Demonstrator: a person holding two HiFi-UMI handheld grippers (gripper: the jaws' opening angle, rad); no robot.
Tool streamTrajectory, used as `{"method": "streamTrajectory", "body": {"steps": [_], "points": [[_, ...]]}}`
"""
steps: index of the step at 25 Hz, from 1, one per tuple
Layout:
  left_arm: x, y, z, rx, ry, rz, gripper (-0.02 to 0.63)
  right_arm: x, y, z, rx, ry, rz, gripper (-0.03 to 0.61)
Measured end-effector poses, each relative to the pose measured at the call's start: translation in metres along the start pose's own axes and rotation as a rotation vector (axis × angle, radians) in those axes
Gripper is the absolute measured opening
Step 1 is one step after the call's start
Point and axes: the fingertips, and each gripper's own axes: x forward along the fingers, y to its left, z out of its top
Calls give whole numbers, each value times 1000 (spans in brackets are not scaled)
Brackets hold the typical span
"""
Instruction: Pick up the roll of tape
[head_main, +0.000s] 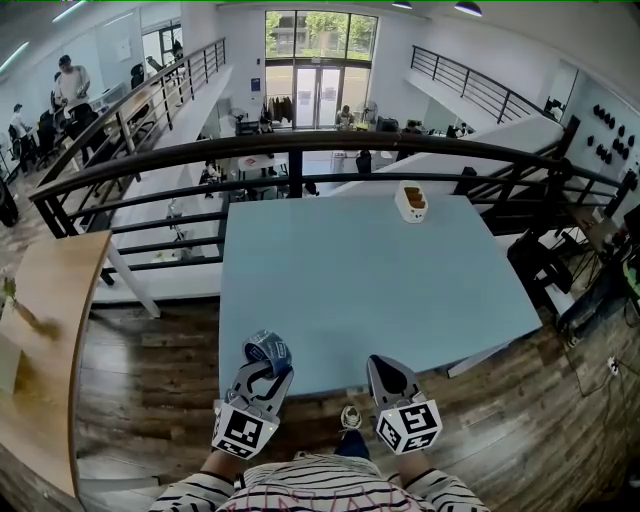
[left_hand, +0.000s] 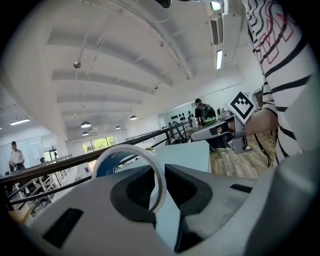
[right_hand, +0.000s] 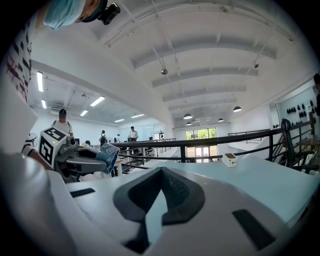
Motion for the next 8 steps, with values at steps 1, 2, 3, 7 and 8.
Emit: {"method": "streamTrajectory", "body": {"steps": [1, 2, 3, 7, 8], "points": [[1, -1, -2, 3, 1, -1, 81, 1, -1, -2, -2, 0, 0, 26], [3, -2, -3, 6, 2, -1, 81, 1, -3, -4, -3, -1, -1, 26], [5, -4, -5, 9, 3, -2, 81, 1, -5, -6, -4, -1, -1, 26], [13, -14, -7, 16, 11, -3, 81, -3, -15, -9, -9, 1, 1, 26], [15, -16, -7, 16, 13, -3, 81, -5, -17, -9, -10, 2, 1, 26]]}}
